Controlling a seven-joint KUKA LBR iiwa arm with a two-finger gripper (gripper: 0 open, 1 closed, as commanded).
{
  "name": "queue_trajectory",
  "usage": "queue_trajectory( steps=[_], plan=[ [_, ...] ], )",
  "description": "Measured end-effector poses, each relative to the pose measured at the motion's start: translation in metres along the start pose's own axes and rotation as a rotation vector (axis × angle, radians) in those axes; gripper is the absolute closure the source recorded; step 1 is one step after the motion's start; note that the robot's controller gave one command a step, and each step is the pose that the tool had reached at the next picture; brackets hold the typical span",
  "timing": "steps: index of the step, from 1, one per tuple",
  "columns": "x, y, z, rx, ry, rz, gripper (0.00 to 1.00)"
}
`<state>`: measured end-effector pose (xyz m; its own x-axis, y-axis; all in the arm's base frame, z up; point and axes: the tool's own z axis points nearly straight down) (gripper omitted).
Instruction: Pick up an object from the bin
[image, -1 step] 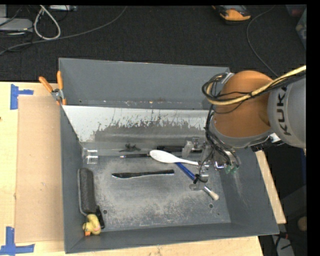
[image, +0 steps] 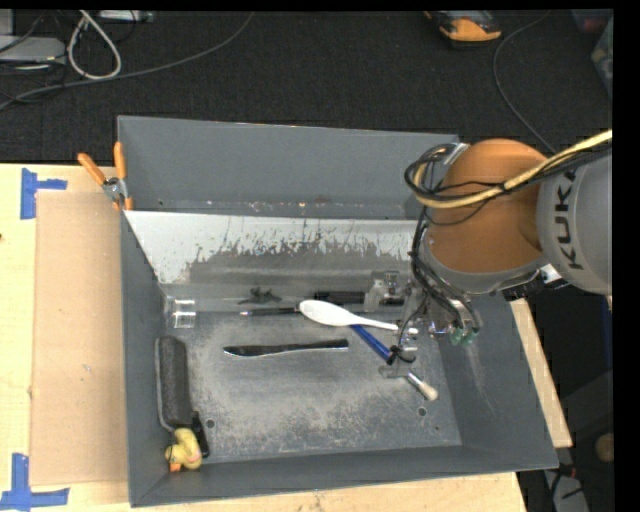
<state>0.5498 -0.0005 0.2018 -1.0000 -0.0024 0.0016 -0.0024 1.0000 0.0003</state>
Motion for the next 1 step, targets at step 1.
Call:
queue_trajectory(
  steps=[1],
  plan=[
    [-0.0421,0.0197,0.0789,-0.001,-0.005,0.012,0.00]
  ],
)
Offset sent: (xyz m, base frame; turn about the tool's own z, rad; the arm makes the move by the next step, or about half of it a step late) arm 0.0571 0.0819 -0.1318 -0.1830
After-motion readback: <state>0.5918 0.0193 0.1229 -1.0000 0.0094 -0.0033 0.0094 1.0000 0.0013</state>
